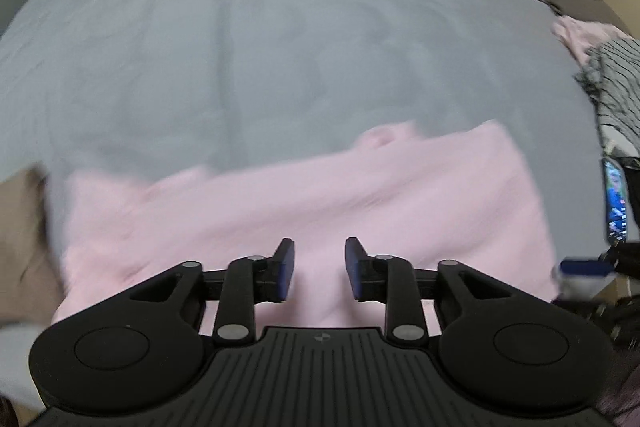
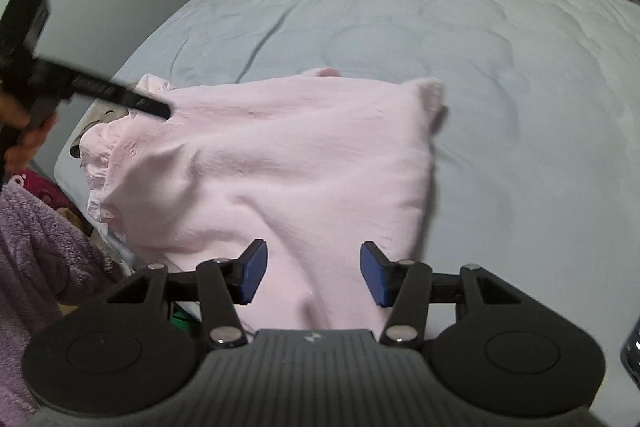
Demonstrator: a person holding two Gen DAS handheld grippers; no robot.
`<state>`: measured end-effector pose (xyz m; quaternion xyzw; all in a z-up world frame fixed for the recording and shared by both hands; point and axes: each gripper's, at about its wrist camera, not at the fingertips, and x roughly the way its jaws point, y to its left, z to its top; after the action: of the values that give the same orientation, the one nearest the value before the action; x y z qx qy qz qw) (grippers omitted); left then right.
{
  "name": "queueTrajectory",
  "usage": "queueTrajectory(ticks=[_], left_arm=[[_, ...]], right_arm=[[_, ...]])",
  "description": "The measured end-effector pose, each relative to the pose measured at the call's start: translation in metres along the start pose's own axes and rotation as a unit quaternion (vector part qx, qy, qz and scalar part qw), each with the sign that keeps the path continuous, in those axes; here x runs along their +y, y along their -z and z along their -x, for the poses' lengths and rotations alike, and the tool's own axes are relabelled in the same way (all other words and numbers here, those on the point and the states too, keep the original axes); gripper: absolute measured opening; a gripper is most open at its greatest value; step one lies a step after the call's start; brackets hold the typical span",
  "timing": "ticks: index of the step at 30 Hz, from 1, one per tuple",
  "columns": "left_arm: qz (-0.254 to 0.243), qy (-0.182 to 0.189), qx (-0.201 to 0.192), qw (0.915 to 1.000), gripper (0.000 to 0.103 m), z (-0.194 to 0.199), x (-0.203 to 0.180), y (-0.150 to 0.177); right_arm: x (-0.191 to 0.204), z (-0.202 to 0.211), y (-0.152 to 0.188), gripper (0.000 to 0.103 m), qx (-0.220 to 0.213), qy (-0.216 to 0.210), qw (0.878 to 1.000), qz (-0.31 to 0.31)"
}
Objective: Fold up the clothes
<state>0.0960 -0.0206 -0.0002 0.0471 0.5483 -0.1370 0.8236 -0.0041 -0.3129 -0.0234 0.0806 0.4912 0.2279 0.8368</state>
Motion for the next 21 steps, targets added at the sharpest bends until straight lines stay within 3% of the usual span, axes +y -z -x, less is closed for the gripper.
queueTrajectory(ticks=[3, 8, 12, 16, 20, 21], left_arm=[[0.005, 0.000, -0.005, 1.0000, 0.026, 0.013, 0.020, 0.030], [-0.009, 0.030, -0.006, 0.9995, 0.029, 0.019, 0.032, 0.075], [-0.021, -0.002, -0.014, 0.9997, 0.029, 0.004, 0.041, 0.087], [0.027, 0.025, -0.012, 0.9992, 0.029, -0.007, 0.065, 0.088], [0.060, 0.022, -0.015, 0.9978, 0.009, -0.018, 0.087, 0.092], [0.071, 0.027, -0.016, 0.9970, 0.008, -0.019, 0.093, 0.094]], right_arm=[[0.009, -0.011, 0.001, 0.053, 0.005, 0.000, 1.000, 0.019], [0.034, -0.036, -0.005, 0.052, 0.021, -0.016, 0.998, 0.054], [0.053, -0.055, -0.005, 0.051, 0.043, -0.018, 0.995, 0.090], [0.067, -0.072, -0.004, 0.050, 0.063, -0.009, 0.990, 0.123], [0.083, -0.077, -0.003, 0.049, 0.064, -0.015, 0.986, 0.151], [0.089, -0.077, -0.003, 0.049, 0.063, -0.024, 0.985, 0.160]])
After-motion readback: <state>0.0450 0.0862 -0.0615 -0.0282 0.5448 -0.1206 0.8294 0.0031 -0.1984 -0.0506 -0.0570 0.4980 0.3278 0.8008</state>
